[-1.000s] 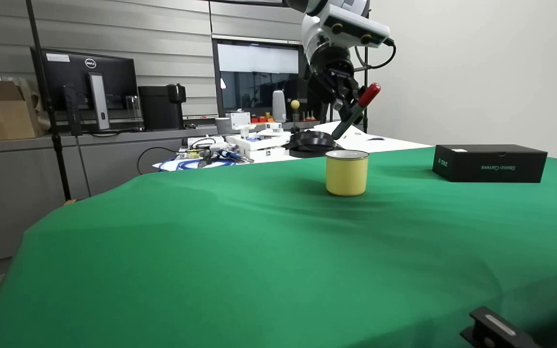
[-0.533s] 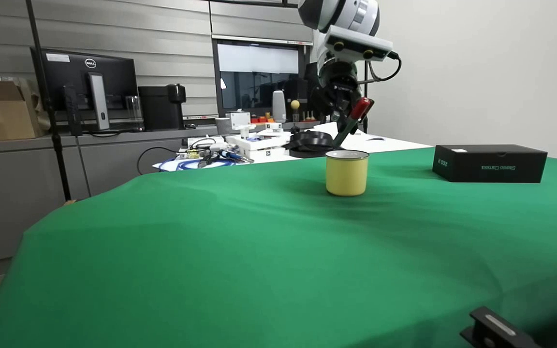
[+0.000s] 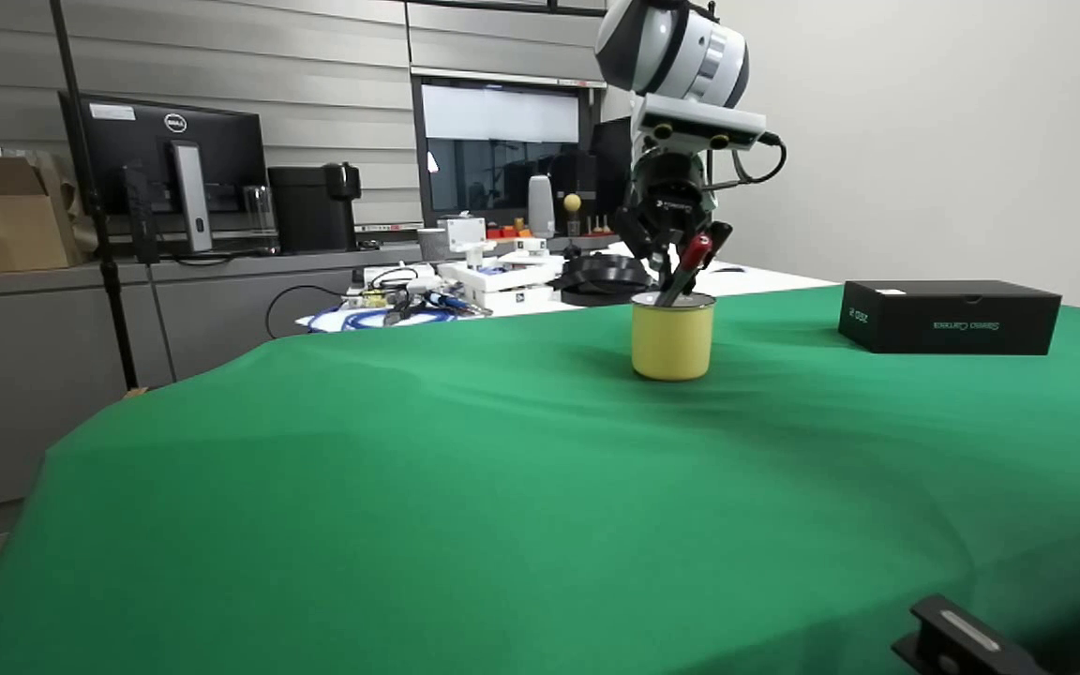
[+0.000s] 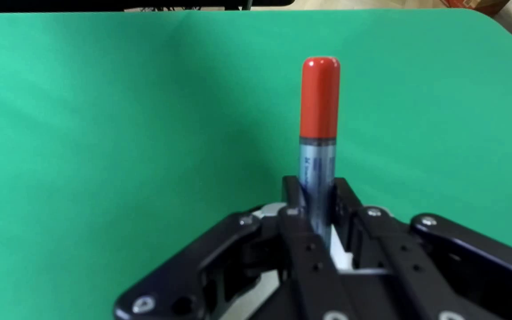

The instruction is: Put the marker in the yellow mug

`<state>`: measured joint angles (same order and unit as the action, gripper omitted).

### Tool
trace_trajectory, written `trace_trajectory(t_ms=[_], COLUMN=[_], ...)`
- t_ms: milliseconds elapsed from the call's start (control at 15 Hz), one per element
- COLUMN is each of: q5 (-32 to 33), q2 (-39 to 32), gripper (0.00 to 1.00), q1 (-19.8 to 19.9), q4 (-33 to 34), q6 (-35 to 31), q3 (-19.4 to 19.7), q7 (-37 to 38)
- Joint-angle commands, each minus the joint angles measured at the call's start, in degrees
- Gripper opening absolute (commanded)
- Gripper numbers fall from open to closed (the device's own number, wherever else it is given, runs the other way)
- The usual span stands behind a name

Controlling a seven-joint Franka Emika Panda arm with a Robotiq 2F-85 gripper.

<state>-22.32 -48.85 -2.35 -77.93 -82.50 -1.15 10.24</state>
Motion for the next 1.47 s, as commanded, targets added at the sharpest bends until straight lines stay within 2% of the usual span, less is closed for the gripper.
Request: trace_trajectory(t_ms=[0, 133, 200, 267, 333, 400, 867, 1200, 1333, 1400], q5=[0.59, 0.77, 0.83, 0.35, 0.22, 0.23, 0.63, 0.51, -1.48, -0.05], q2=[-0.61, -0.47, -0.35, -0.12, 0.0, 0.16, 1.66, 4.38, 5.7, 3.95], gripper=[0.05, 0.05, 0.11, 0.46, 0.47, 0.51, 0.99, 1.0, 1.0, 1.0], q1=[0.02, -0.08, -0.09, 0.04, 0.1, 0.08, -0.69, -1.89, -1.49, -1.56], q4=[1.77, 1.7, 1.7, 1.61, 1.69, 1.89, 4.52, 4.29, 3.45, 4.13], q6=[-1.45, -2.5, -2.64, -2.97, -3.13, -3.1, -2.24, -2.66, -3.09, -3.28], q3=[0.39, 0.39, 0.27, 0.12, 0.06, 0.0, -0.53, -1.29, -2.74, -2.06], q7=[3.23, 3.59, 3.59, 3.82, 3.96, 4.11, 4.84, 5.25, 3.07, 2.75])
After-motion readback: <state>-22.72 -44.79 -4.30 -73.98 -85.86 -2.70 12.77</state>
